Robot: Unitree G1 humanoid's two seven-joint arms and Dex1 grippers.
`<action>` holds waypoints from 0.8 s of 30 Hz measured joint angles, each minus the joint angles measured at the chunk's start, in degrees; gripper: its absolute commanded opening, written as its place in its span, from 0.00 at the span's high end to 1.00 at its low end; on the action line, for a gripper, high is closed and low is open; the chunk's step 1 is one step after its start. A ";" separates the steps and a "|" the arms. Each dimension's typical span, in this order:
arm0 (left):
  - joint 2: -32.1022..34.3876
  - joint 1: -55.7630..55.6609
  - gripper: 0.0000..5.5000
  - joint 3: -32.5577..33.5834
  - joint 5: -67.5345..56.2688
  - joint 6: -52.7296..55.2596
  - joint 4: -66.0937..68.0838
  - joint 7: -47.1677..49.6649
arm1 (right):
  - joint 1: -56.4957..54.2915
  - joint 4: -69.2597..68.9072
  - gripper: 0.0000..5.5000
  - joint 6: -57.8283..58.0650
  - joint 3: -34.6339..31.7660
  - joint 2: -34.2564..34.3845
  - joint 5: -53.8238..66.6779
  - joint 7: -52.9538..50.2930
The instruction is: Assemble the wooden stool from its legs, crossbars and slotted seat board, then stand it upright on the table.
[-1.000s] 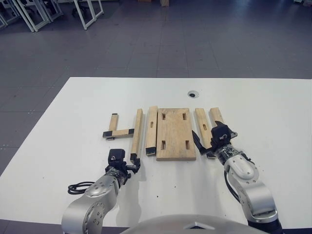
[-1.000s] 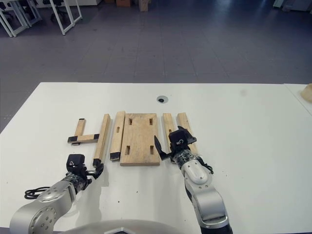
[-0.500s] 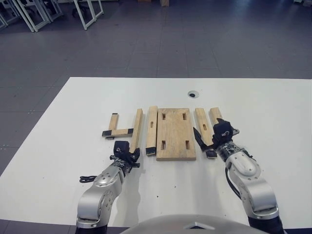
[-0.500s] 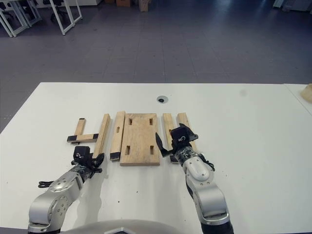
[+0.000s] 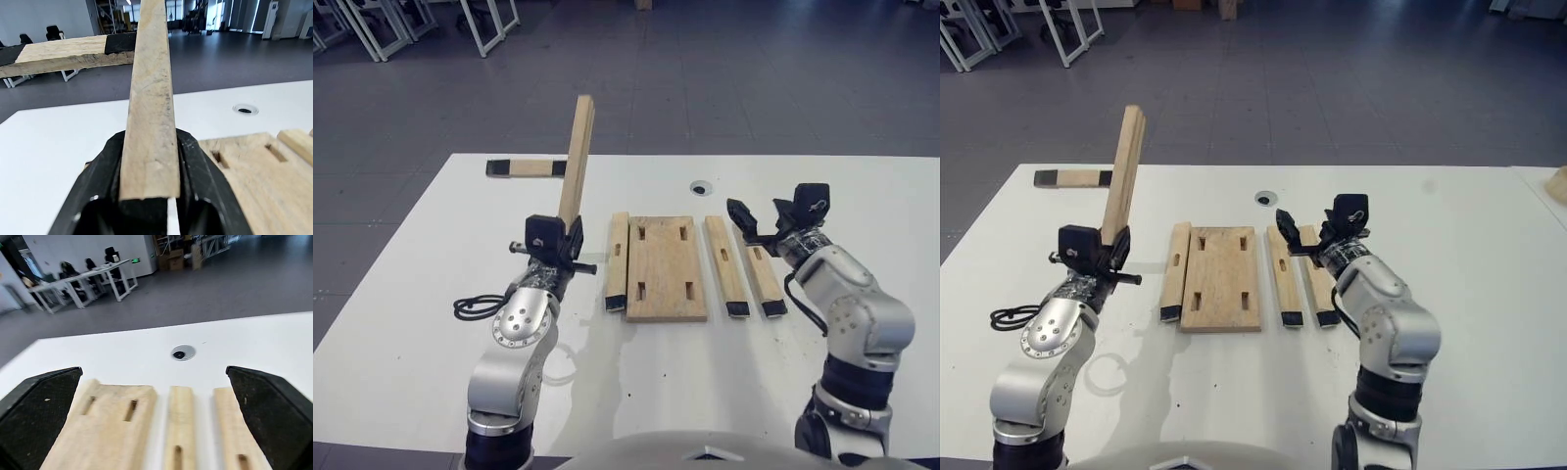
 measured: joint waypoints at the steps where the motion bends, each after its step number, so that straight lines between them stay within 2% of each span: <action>1: -0.18 -1.56 0.81 0.03 -1.08 -0.12 0.06 -1.04 | -3.49 2.12 0.00 4.89 -3.91 1.13 6.11 0.33; 5: -0.12 -6.61 0.81 0.04 -4.52 -0.74 2.91 -6.20 | -21.55 13.63 0.00 23.99 -18.63 1.60 28.77 1.63; 8: -0.57 -8.82 0.81 -1.74 -5.71 -0.81 3.32 -7.93 | -26.29 19.07 0.00 28.62 -21.35 1.94 35.27 -0.38; 13: -1.68 -10.32 0.81 -6.41 -5.62 -0.78 3.17 -8.78 | -27.36 22.48 0.00 29.11 -19.25 3.25 41.32 -6.01; 24: -1.71 -12.90 0.81 -11.53 -3.11 -0.54 0.45 -8.70 | -26.74 26.61 0.00 25.28 -13.14 1.57 41.71 -9.15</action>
